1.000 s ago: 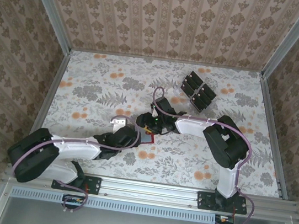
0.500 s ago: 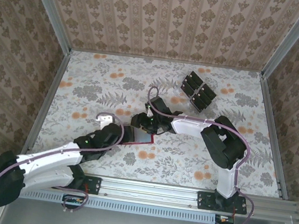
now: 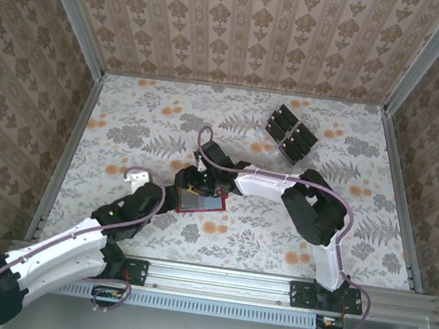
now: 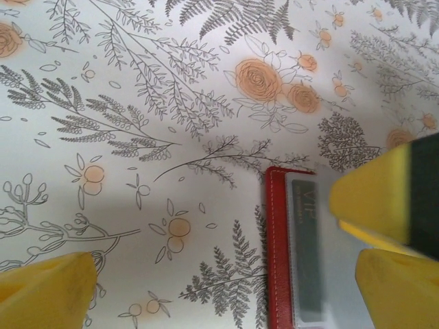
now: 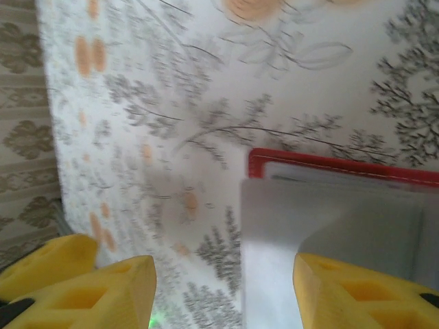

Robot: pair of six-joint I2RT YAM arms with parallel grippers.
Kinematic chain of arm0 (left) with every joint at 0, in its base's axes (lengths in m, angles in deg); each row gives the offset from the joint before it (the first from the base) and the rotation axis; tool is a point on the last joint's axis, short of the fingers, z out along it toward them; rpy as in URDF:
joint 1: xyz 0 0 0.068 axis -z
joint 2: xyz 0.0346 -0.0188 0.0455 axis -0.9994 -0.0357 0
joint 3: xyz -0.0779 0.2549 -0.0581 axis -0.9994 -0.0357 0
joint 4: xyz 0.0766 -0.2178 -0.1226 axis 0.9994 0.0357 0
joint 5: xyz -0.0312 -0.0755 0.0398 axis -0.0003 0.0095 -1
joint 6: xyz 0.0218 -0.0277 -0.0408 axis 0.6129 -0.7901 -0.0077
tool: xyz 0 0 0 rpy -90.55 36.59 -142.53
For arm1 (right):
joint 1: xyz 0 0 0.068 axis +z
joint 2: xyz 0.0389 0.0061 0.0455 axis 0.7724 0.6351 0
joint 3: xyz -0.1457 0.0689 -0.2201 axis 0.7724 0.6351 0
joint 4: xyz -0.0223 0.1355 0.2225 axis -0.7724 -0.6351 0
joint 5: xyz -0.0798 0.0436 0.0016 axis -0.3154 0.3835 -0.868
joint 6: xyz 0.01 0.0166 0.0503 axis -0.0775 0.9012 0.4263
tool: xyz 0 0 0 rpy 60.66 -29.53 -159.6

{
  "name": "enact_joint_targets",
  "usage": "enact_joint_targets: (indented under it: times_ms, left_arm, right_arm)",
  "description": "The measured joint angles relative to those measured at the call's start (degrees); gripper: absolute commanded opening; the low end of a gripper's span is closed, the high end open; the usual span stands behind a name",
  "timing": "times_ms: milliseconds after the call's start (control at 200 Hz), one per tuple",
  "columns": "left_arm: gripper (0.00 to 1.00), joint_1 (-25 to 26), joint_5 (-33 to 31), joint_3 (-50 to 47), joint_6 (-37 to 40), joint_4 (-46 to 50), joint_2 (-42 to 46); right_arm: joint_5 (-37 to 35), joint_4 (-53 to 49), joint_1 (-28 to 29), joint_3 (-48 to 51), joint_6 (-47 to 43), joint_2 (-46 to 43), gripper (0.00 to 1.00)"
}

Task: Put the credit cards into the card holder
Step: Flip over the card slot in the card holder, then pick up the credit card from the storage box.

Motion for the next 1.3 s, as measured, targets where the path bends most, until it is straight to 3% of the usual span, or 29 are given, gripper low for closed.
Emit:
enact_joint_targets:
  times_ms: [390,560,735,885,1115,1300]
  left_arm:
    - [1.00,-1.57,0.98,0.00,0.00,0.28,0.72]
    - [1.00,-3.02,2.45,0.02,0.09,0.00,-1.99]
    - [1.00,-4.48,4.15,1.33,1.14,-1.09,-7.43]
    - [1.00,-6.64,6.67,3.17,3.15,-3.93,-12.41]
    - [1.00,-11.47,12.28,7.63,6.71,-8.00,-22.08]
    - [1.00,-14.19,16.20,11.89,9.20,-10.38,-28.33]
  right_arm:
    - [1.33,1.09,-0.31,-0.90,-0.48,1.66,0.57]
    - [2.86,-0.13,-2.60,-0.68,-2.05,-3.28,0.57]
    - [2.82,-4.72,-9.66,-0.61,-7.72,-14.47,0.57]
    - [-1.33,-12.50,-18.69,-0.63,-15.69,-21.11,0.57]
    - [-12.70,-25.99,-31.17,-1.05,-29.00,-21.94,0.55]
    - [-21.38,-32.85,-33.97,-5.16,-37.40,-18.43,0.53]
